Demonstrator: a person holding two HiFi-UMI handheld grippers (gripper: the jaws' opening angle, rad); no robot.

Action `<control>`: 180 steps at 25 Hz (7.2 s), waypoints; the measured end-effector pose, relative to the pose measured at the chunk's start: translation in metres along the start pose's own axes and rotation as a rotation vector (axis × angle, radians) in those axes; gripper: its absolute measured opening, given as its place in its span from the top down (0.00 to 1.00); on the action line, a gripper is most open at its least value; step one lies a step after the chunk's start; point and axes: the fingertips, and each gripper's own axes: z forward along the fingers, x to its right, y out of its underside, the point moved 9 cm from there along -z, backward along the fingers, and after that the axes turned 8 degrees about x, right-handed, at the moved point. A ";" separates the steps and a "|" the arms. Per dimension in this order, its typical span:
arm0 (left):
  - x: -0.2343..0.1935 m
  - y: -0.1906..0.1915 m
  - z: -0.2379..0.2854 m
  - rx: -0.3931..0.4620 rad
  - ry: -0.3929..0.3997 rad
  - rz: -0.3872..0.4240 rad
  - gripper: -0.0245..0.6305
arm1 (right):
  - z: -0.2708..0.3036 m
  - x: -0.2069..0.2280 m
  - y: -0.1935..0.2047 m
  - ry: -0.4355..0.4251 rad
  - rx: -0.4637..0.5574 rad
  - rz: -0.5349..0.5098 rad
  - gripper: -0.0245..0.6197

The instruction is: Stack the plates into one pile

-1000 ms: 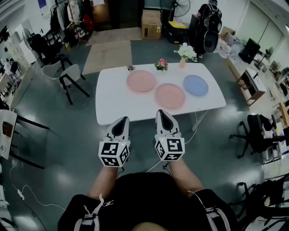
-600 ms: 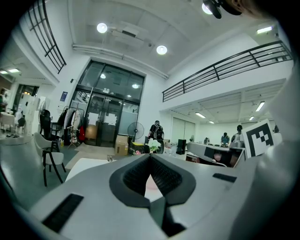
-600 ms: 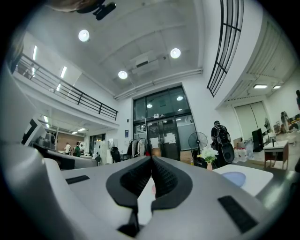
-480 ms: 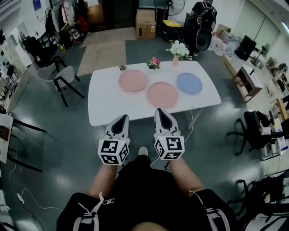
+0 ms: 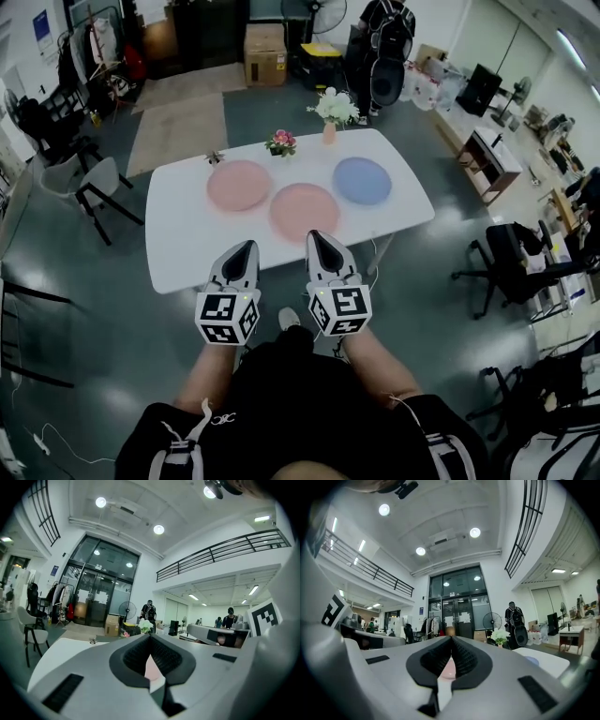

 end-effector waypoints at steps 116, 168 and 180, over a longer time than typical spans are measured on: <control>-0.113 0.046 0.239 -0.091 -0.545 -0.104 0.94 | 0.311 0.183 0.221 -1.148 -0.409 -1.122 0.91; -0.082 0.044 0.363 -0.115 -0.394 -0.061 0.94 | 0.361 0.278 0.105 -0.430 -0.183 0.060 0.94; -0.079 0.011 0.387 -0.043 -0.305 -0.018 0.94 | 0.366 0.281 0.055 -0.236 -0.050 0.024 0.94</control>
